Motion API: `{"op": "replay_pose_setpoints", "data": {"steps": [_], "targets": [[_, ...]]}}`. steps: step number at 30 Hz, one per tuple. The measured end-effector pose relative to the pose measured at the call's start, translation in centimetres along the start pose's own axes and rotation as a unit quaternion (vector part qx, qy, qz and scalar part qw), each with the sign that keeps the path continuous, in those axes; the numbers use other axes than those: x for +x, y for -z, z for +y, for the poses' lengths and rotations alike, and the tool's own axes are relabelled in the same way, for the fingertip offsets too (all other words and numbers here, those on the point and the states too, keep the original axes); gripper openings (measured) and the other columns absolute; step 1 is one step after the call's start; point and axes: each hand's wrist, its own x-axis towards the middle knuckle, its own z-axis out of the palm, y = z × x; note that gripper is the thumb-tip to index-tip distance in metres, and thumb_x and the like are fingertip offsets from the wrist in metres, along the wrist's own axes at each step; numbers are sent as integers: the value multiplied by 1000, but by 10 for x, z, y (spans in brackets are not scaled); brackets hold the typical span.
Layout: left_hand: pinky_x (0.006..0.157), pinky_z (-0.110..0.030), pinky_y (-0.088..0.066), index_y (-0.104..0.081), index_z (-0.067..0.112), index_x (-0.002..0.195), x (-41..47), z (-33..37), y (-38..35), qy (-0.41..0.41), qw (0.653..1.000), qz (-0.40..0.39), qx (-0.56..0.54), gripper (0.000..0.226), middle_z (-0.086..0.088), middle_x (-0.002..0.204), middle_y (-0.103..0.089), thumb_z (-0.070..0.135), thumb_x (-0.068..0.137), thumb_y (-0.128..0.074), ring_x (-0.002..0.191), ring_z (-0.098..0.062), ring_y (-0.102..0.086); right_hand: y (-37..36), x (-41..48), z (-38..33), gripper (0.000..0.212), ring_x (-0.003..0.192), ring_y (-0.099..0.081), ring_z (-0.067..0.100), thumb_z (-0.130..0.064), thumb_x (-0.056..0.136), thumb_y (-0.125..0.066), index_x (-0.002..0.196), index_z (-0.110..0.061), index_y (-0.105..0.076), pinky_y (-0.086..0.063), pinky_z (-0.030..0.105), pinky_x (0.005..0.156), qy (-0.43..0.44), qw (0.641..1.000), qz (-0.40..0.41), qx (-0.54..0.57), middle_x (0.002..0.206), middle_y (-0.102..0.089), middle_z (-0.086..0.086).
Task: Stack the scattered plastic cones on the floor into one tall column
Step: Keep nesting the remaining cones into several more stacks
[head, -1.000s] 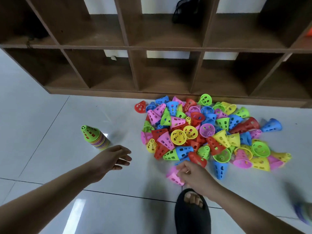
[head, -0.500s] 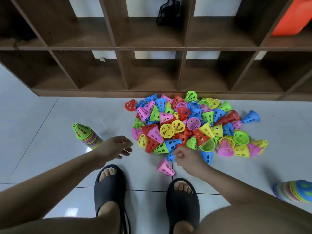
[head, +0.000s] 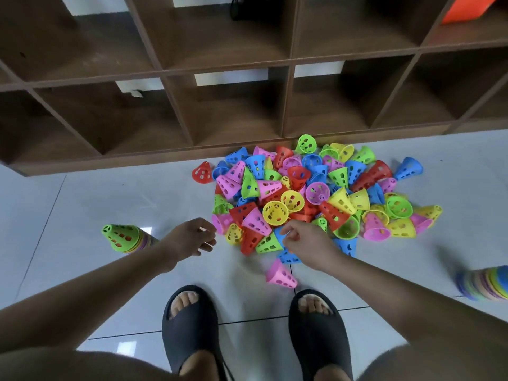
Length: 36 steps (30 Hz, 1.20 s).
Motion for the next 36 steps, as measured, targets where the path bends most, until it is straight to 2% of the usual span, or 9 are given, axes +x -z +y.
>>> {"op": "replay_pose_setpoints", "data": {"steps": [2,5,8,14,17,21,27,33,36], "targets": [[80,-32,-58,-68,22,117,16,-2,2,4,1000,2,-18,16,-5,100,-82,15,105,-60,98,-25,-79,-4,5,4,18,94,-67,14,-21,99,-64,116,-26,-69,-53,26,75,-3,1000,11,2,97,-66,-14],[79,-34,-57,-62,26,125,35,-8,-2,-11,1000,20,-22,27,-4,100,-82,9,104,-56,97,-22,-78,-11,7,11,23,91,-63,10,-21,100,-63,122,-24,-68,-44,8,63,0,999,30,-29,97,-66,-12],[85,-41,-62,-61,39,127,50,-16,-9,-31,999,28,4,34,1,98,-81,17,101,-62,98,-18,-77,-16,12,16,27,84,-61,8,-18,99,-63,126,-22,-66,-43,6,62,19,997,43,-62,97,-68,-9],[79,-33,-58,-60,47,130,68,-21,-15,-75,993,33,88,37,11,107,-75,24,100,-60,90,-18,-69,-19,36,15,47,84,-68,22,-17,96,-66,140,-27,-54,-60,44,71,97,983,73,-140,129,-56,-1],[76,-24,-48,-71,39,112,78,-25,-18,-92,991,37,96,24,19,111,-74,21,102,-58,93,-2,-63,-17,60,14,52,76,-66,26,-14,91,-70,138,-28,-53,-58,41,54,158,948,94,-260,128,-50,3],[87,-27,-54,-71,37,105,89,-35,-22,-112,987,39,108,12,17,115,-73,29,102,-63,105,-2,-68,-16,76,23,59,85,-65,26,-2,68,-81,121,-22,-65,-46,28,45,207,883,57,-417,120,-53,8],[74,-17,-51,-78,31,98,93,-36,-22,-133,979,143,52,11,20,91,-78,22,97,-72,85,5,-70,-2,87,34,52,93,-61,28,-2,58,-85,104,-17,-67,-52,39,71,290,808,33,-512,107,-60,6],[69,-35,-50,-68,35,116,70,-44,-7,-106,971,155,-147,28,1,91,-80,26,93,-82,70,-12,-63,21,91,23,39,91,-61,27,9,71,-76,102,-15,-70,-56,39,61,326,837,89,-430,107,-60,7],[73,-36,-51,-68,25,121,53,-48,-8,-82,967,145,-194,29,-2,93,-82,23,95,-80,86,-22,-71,31,76,10,6,92,-60,23,-21,98,-75,102,-17,-74,-57,36,60,325,870,132,-346,112,-59,5]]}}
